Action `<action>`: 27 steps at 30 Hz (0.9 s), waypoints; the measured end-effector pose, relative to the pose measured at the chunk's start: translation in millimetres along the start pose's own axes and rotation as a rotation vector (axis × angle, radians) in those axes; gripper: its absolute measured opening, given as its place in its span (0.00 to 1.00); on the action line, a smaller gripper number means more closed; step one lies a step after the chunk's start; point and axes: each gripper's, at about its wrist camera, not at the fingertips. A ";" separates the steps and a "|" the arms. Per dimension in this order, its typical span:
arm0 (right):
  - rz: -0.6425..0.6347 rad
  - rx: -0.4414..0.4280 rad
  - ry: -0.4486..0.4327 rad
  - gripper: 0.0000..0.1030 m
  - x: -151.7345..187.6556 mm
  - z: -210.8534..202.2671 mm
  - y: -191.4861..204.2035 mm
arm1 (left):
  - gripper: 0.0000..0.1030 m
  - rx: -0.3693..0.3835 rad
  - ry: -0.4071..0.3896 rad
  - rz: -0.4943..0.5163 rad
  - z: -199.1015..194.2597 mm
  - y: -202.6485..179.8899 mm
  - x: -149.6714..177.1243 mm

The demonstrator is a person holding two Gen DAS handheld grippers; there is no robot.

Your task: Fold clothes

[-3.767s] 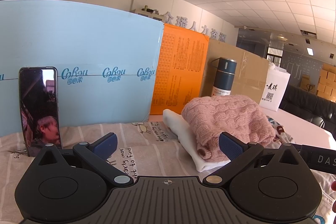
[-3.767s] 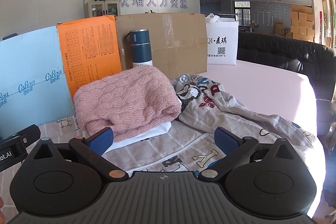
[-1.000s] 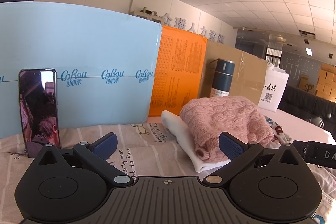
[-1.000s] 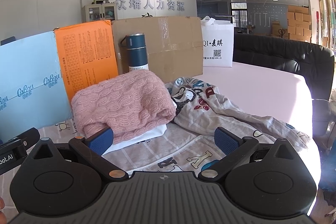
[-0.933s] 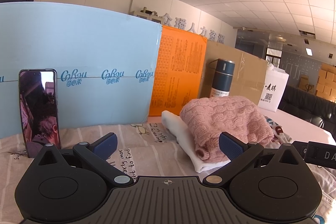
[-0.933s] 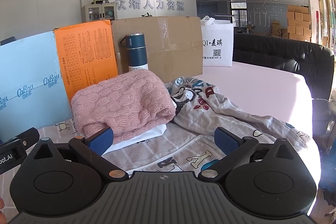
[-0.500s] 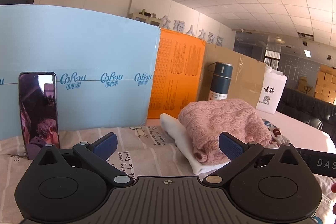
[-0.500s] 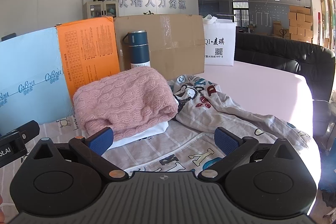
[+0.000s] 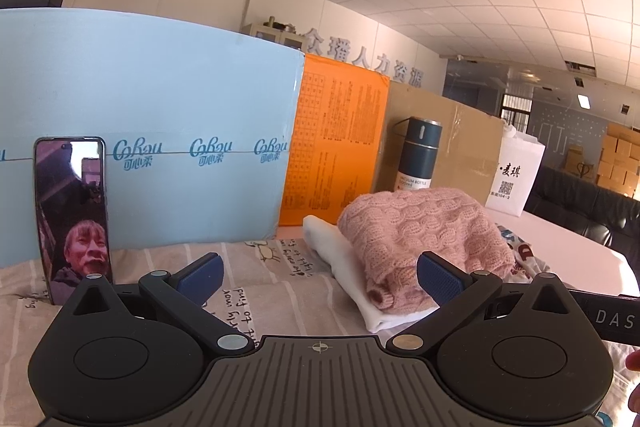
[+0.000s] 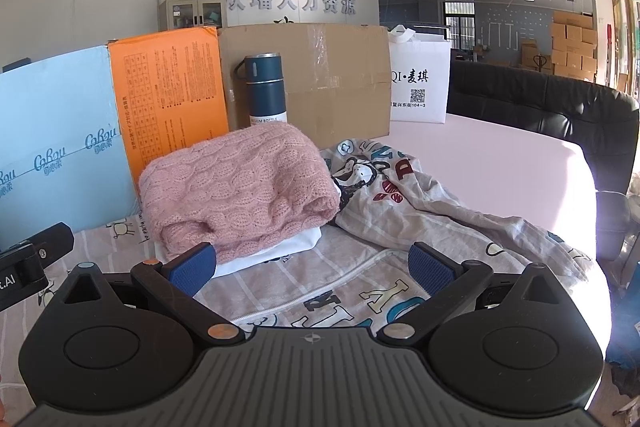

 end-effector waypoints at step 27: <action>-0.007 -0.005 -0.002 1.00 -0.5 -1.3 0.7 | 1.00 0.017 0.000 0.007 -1.5 -2.1 0.8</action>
Point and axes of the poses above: each gripper's, at about its wrist camera, not at the fingertips, and z roughly the way its jaws point, y to its left, x to its underside, and after that the axes turned 8 degrees about -z, right-handed
